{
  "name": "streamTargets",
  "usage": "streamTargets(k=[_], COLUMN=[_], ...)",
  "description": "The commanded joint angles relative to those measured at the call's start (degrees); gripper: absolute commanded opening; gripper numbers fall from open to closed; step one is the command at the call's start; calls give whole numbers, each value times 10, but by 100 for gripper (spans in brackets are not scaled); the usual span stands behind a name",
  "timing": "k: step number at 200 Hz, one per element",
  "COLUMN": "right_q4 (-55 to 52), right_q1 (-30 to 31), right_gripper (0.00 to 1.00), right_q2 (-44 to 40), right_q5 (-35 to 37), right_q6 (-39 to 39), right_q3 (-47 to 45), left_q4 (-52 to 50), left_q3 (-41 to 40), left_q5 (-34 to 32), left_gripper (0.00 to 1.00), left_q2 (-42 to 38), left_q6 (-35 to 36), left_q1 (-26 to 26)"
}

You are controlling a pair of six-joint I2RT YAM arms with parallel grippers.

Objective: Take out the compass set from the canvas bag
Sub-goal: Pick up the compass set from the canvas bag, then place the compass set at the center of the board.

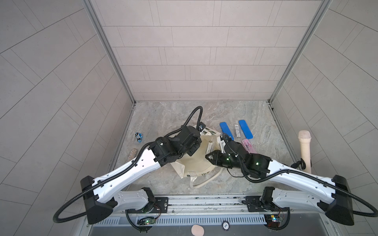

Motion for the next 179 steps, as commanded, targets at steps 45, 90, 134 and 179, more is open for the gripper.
streamTargets(k=[45,90,134,179], right_q4=[-157,-213,-202,-200], right_q1=[-9,-142,-330,-390], right_gripper=[14,13,13,14], right_q2=[-150,-224,-173,-21], right_q5=[29,-45,-253,-316], right_q6=[-107,-102,-182,-295], right_q3=[4,-76,-160,-146], left_q4=[-12,-10,-26,-15], left_q3=[-14,-11,1,5], left_q5=[-42,-54,-60,-34], left_gripper=[0,0,0,0], left_q2=[37,8,-33,-57], left_q6=[-18,13,22,18], left_q1=[52,65,67,67])
